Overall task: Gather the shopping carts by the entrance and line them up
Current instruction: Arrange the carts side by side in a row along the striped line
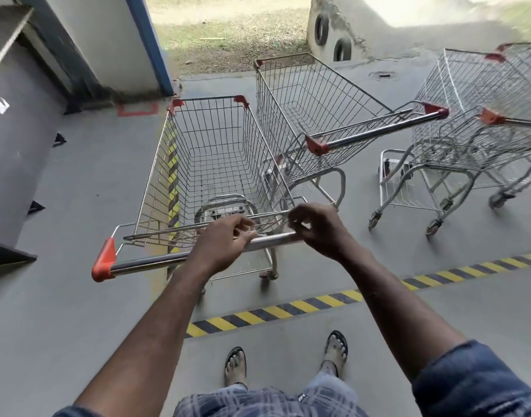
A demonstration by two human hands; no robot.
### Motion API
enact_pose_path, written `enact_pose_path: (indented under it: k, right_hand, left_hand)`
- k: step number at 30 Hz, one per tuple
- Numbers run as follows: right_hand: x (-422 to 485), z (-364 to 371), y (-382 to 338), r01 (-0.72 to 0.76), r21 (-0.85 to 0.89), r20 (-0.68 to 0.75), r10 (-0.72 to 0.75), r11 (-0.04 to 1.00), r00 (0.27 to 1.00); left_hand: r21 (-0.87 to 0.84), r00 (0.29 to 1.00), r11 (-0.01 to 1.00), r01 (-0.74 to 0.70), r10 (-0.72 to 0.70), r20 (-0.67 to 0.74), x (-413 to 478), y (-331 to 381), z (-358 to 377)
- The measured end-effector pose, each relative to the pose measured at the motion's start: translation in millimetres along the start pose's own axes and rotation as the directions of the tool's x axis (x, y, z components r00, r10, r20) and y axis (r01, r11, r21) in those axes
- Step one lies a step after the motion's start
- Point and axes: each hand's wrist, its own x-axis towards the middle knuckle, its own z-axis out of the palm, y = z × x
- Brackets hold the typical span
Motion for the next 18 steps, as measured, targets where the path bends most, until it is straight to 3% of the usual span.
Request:
enact_pose_path:
  k: [3, 8, 13, 18]
  right_hand:
    - [6, -35, 25, -0.038, 0.088, -0.075, 0.045, 0.995, 0.996]
    - [7, -108, 93, -0.097, 0.083, -0.083, 0.104, 0.992, 0.991]
    - [24, -188, 164, -0.13, -0.066, -0.097, 0.123, 0.989, 0.988]
    - [76, -252, 204, -0.132, -0.335, -0.136, 0.091, 0.933, 0.987]
  left_hand:
    - [-0.009, 1.0, 1.0, 0.0, 0.0, -0.005, 26, 33, 19]
    - [-0.065, 0.999, 0.998, 0.011, -0.014, -0.044, 72, 108, 73]
    - [-0.087, 1.0, 0.996, 0.023, -0.024, -0.012, 110, 178, 129]
    - [-0.064, 0.999, 0.997, 0.039, -0.041, -0.034, 142, 214, 145]
